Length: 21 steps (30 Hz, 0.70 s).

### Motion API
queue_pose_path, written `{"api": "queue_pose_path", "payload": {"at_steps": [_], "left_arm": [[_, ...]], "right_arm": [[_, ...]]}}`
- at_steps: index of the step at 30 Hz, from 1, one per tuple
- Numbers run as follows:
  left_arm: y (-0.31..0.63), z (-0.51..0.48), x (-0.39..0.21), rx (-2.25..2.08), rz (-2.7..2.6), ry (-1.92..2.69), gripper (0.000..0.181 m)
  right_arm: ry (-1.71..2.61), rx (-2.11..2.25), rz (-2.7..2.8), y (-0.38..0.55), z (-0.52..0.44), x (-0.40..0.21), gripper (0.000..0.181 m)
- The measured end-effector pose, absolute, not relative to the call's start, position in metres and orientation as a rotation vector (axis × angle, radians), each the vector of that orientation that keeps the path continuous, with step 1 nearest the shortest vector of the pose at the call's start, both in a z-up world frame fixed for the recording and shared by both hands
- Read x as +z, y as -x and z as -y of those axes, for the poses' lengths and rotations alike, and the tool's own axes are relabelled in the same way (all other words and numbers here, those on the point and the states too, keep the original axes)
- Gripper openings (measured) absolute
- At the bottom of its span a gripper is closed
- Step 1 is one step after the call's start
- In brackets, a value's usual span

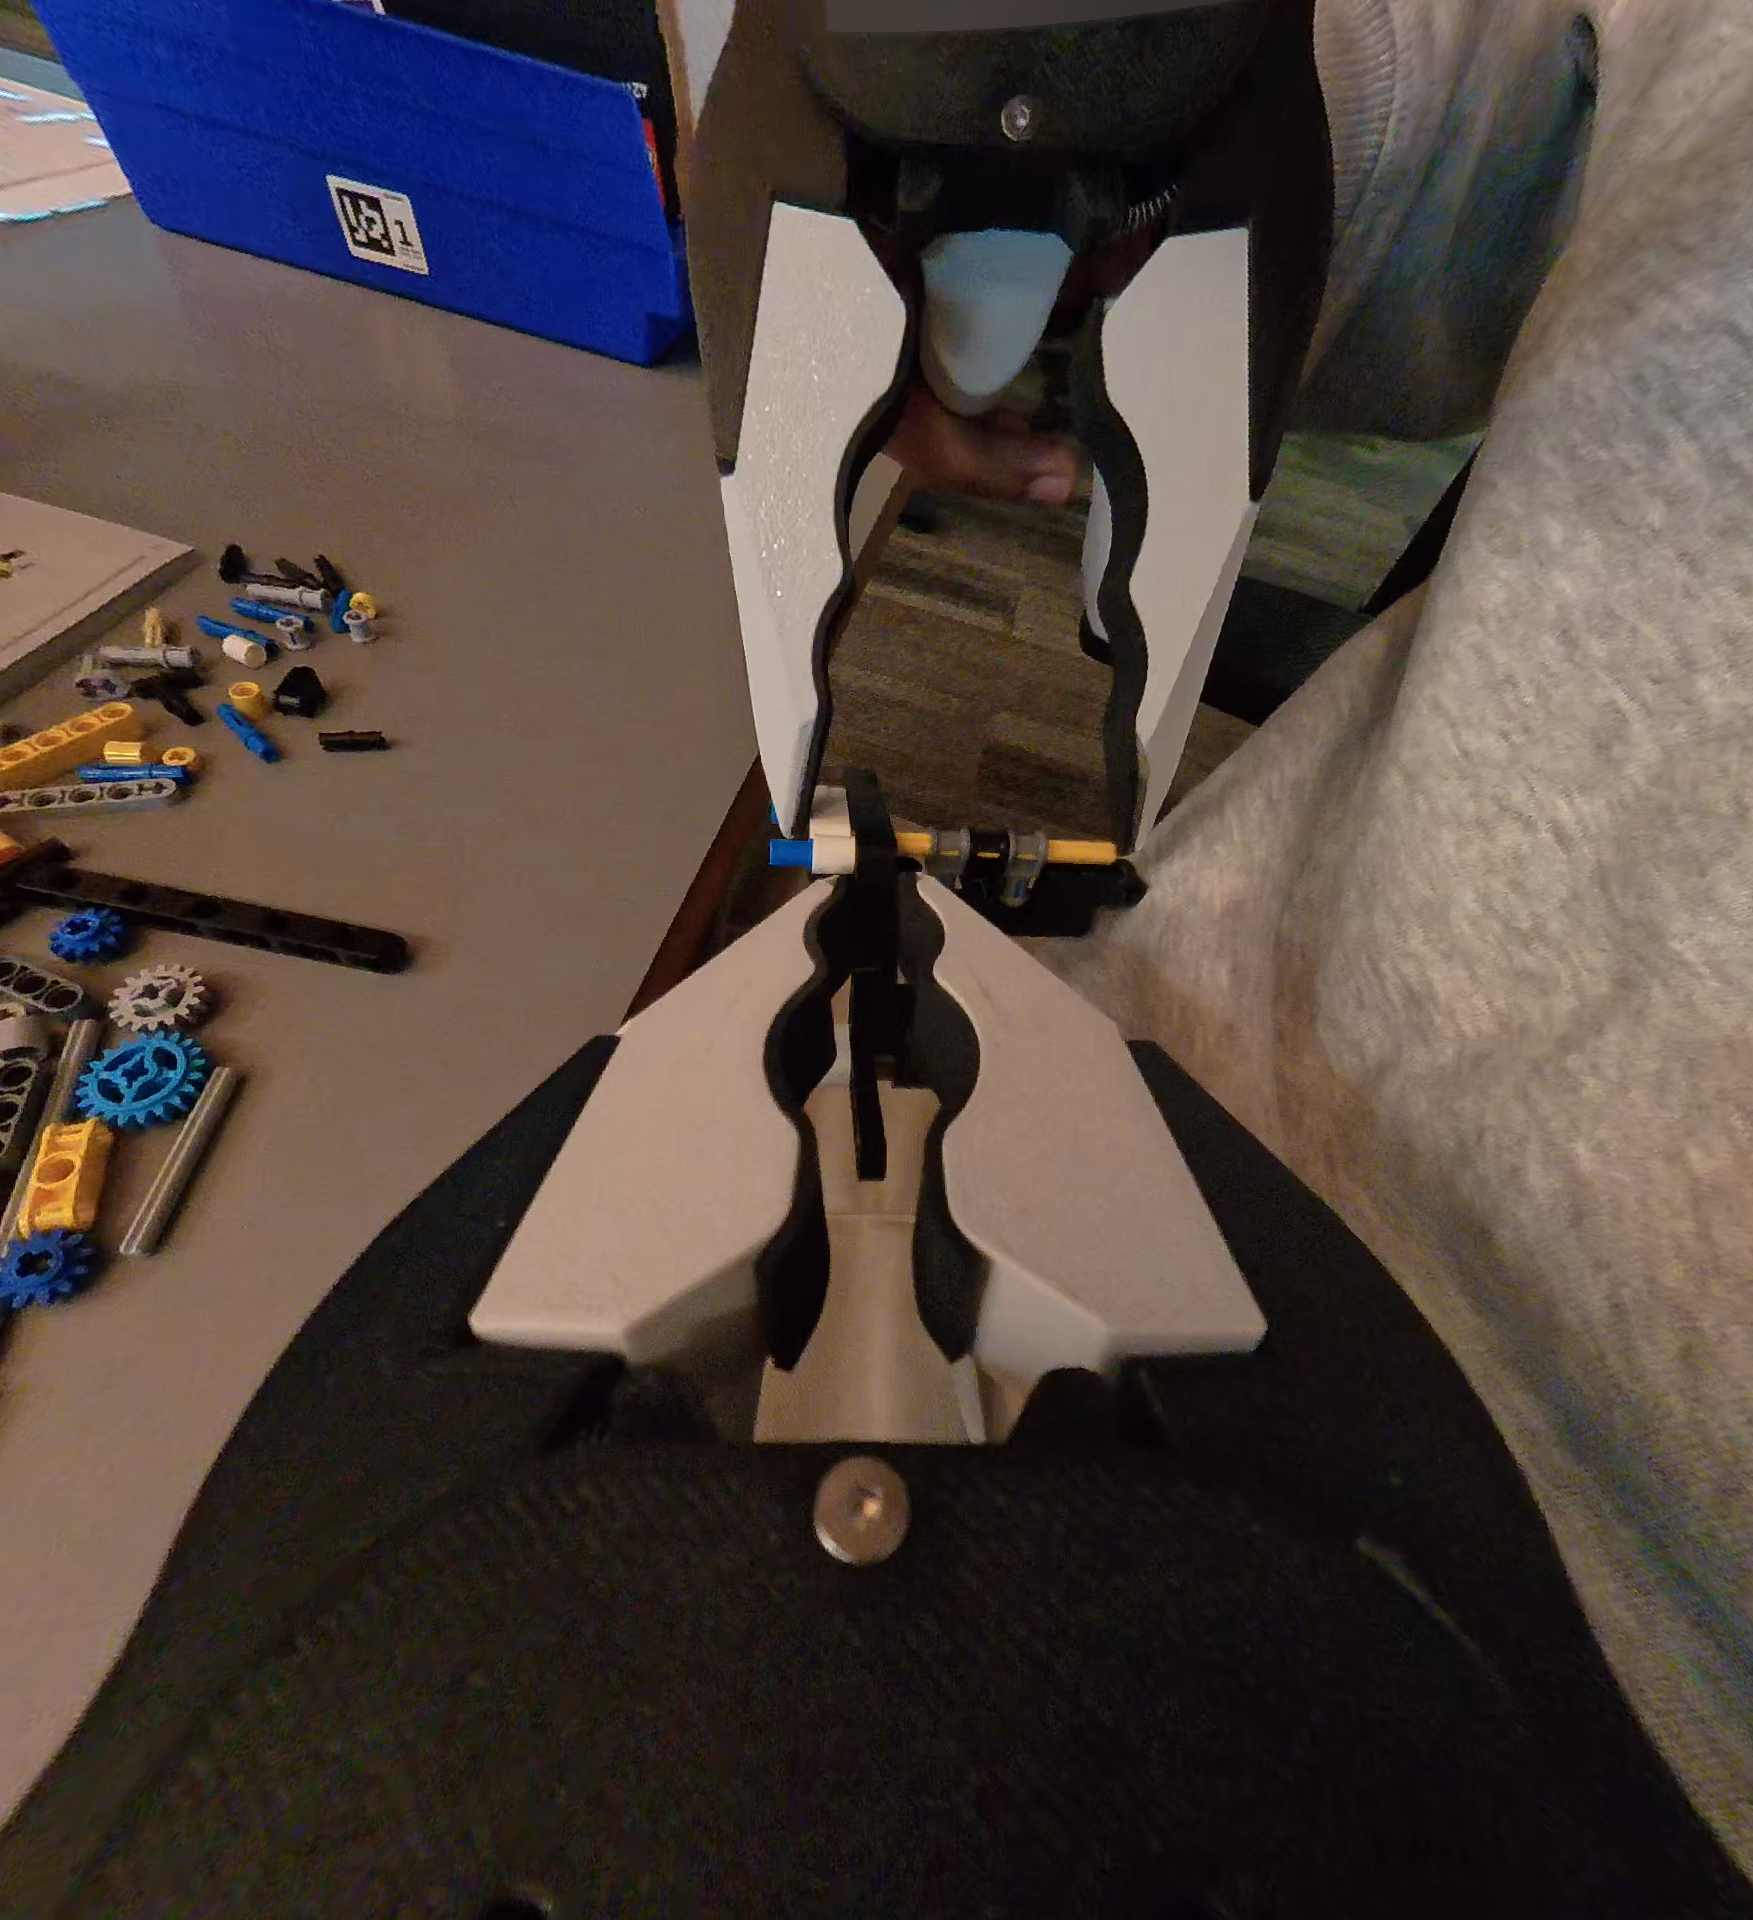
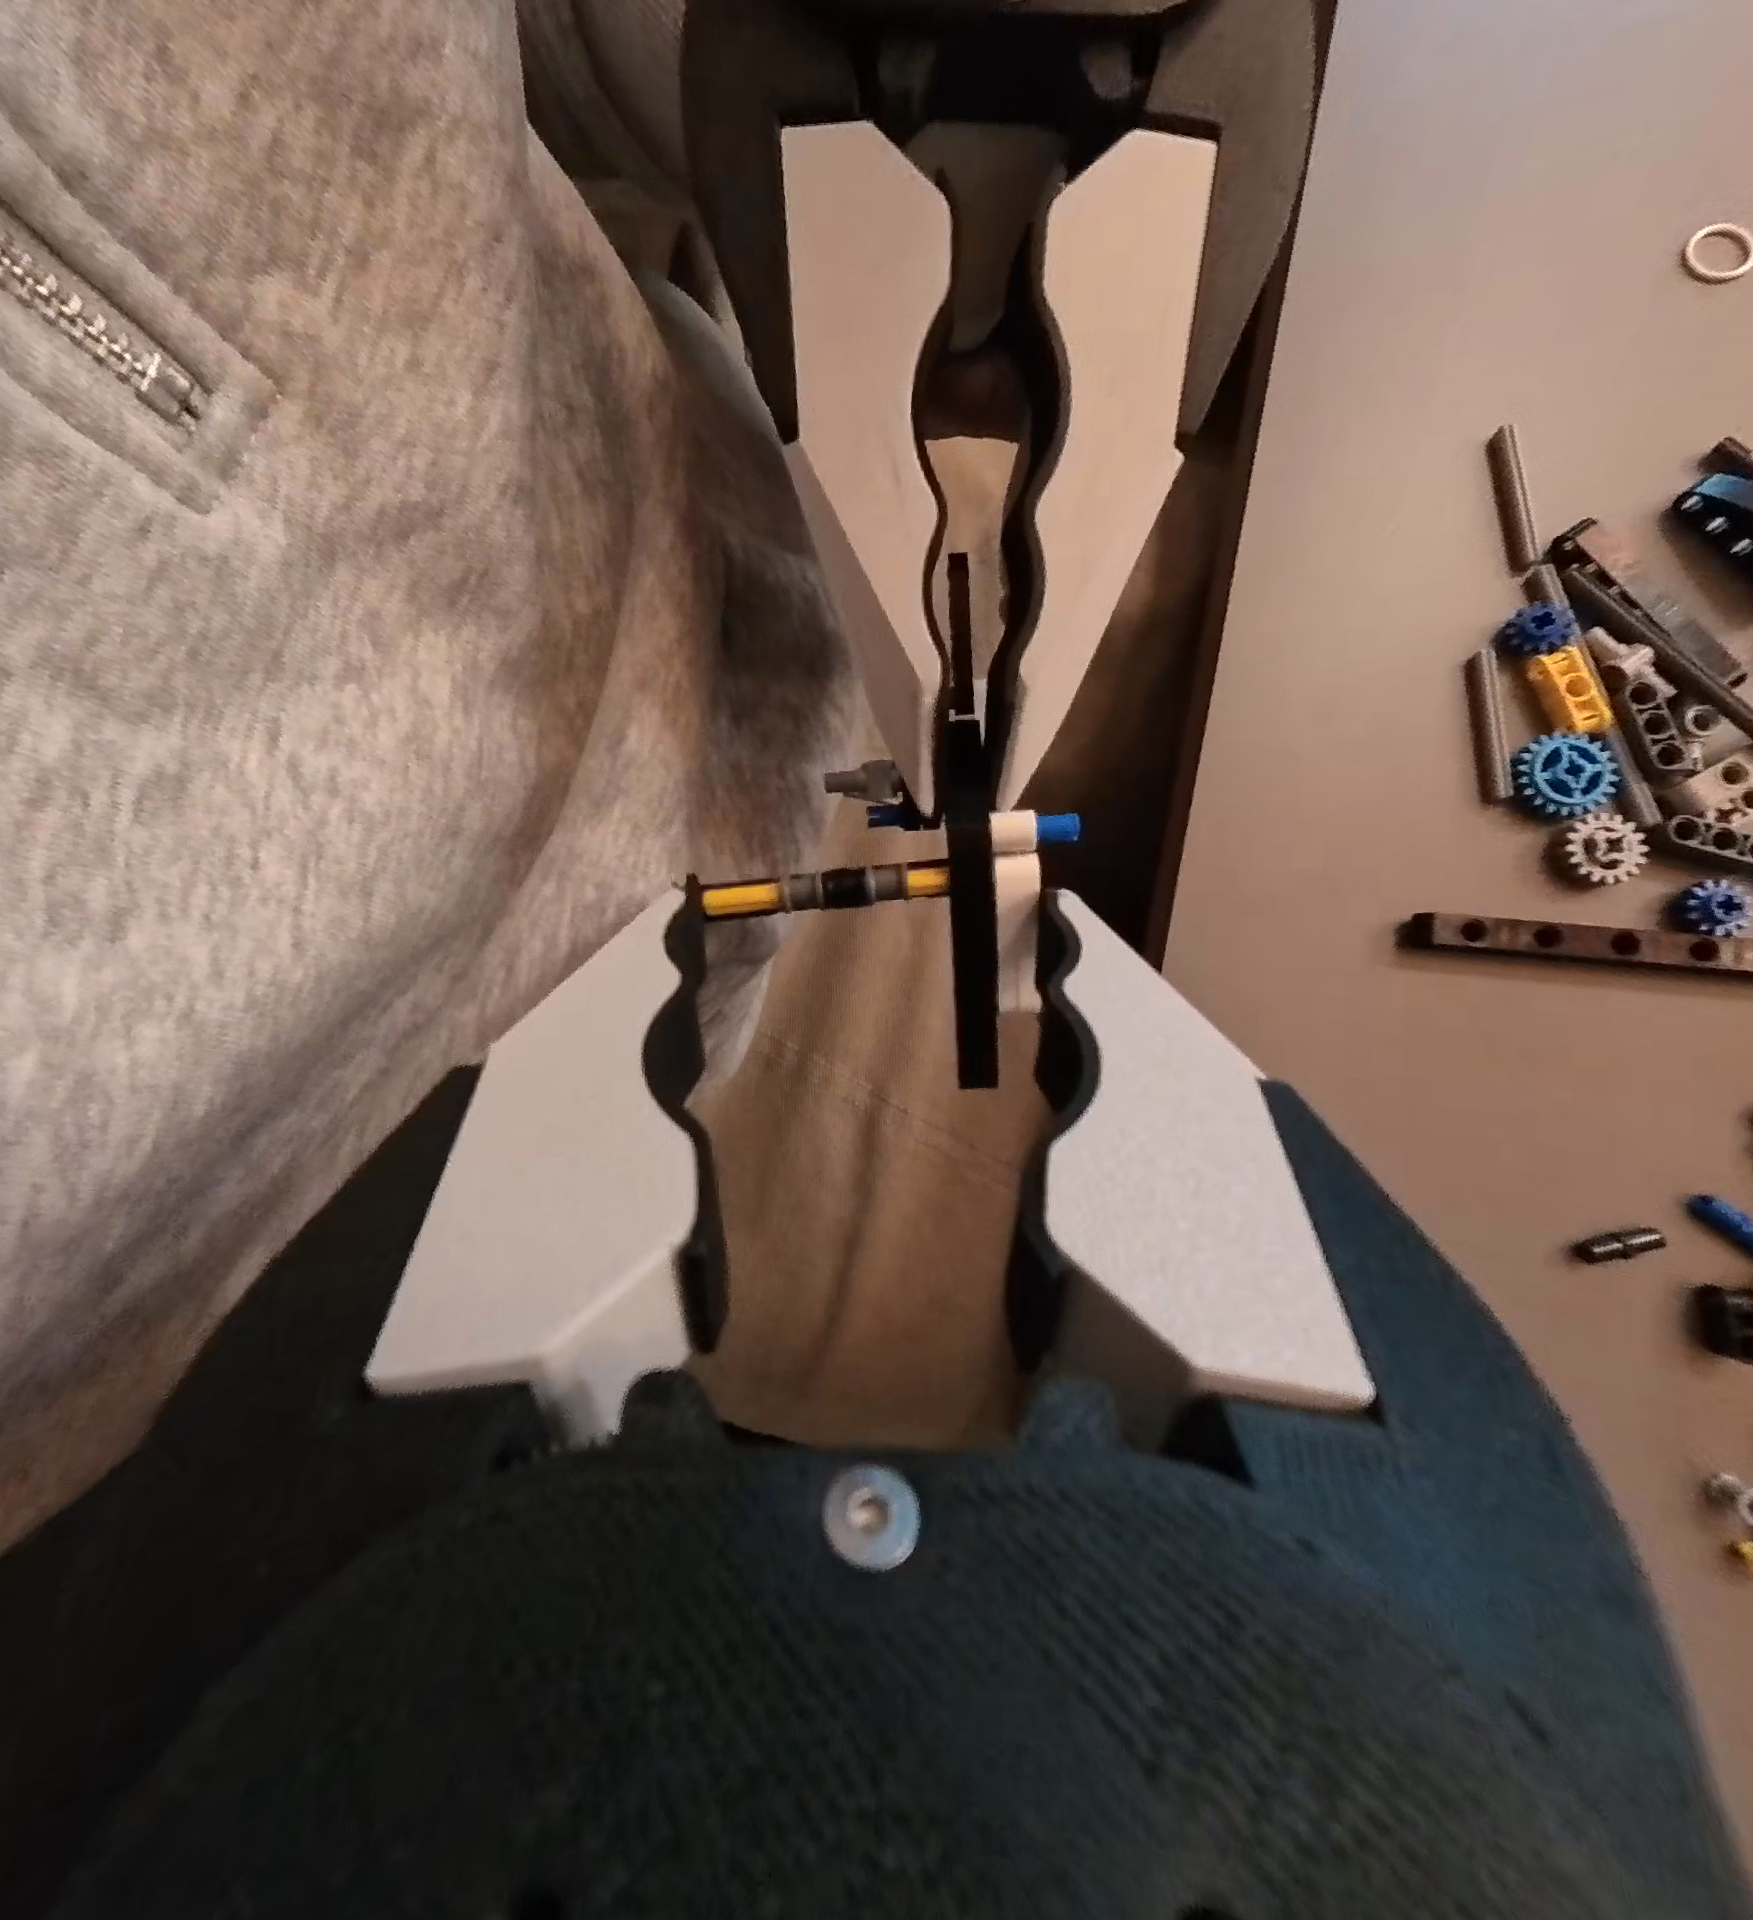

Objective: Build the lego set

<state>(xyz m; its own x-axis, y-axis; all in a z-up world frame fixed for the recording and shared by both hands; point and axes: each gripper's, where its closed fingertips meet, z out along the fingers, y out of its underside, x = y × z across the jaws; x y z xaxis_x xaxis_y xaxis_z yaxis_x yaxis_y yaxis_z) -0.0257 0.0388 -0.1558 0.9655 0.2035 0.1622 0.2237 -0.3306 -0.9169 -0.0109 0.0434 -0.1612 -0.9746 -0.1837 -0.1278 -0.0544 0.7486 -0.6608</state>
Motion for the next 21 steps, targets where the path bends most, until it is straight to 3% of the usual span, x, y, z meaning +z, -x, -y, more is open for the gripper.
{"api": "queue_pose_path", "payload": {"at_steps": [21], "left_arm": [[0.0226, -0.0417, -0.1535, -0.05, 0.31, 1.893, 0.005]], "right_arm": [[0.297, -1.066, -2.808, 0.0061, -0.0429, -0.1596, 0.06]]}}
